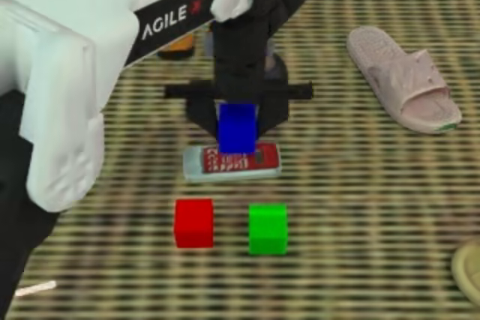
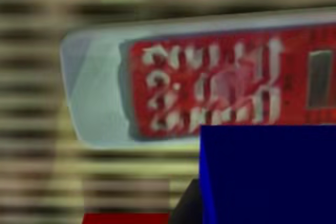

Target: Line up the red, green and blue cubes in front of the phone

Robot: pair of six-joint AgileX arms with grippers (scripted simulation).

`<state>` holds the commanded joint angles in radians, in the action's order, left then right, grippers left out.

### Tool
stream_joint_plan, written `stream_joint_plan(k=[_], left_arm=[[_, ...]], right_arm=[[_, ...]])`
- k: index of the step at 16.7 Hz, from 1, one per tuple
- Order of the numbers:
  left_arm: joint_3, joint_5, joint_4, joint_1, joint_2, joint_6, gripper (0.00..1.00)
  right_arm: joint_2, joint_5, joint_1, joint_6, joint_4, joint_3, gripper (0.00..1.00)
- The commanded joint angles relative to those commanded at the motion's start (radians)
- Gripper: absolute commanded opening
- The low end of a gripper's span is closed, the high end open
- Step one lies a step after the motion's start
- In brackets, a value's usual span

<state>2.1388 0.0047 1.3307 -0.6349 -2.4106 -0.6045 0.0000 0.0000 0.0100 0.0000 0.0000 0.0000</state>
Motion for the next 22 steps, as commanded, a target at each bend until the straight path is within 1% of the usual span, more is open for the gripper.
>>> stream_joint_plan(k=[2,4,5,7,13,19,22], left_arm=[[0.052,0.000,0.029,-0.128,-0.021,-0.144,0.00],[0.093,-0.001,0.049,-0.229,-0.031,-0.248,0.00],[0.108,-0.002,0.055,-0.265,-0.032,-0.284,0.00],[0.124,-0.004,0.060,-0.305,-0.032,-0.324,0.00],[0.105,-0.004,0.042,-0.308,-0.029,-0.323,0.00],[-0.084,-0.004,-0.170,-0.306,-0.048,-0.326,0.00],[-0.111,-0.004,-0.199,-0.308,-0.054,-0.327,0.00]], right_arm=[[0.000,0.000,0.000,0.000,0.000,0.000,1.00],[0.000,0.000,0.000,0.000,0.000,0.000,1.00],[0.000,0.000,0.000,0.000,0.000,0.000,1.00],[0.000,0.000,0.000,0.000,0.000,0.000,1.00],[0.000,0.000,0.000,0.000,0.000,0.000,1.00],[0.000,0.000,0.000,0.000,0.000,0.000,1.00],[0.000,0.000,0.000,0.000,0.000,0.000,1.00]])
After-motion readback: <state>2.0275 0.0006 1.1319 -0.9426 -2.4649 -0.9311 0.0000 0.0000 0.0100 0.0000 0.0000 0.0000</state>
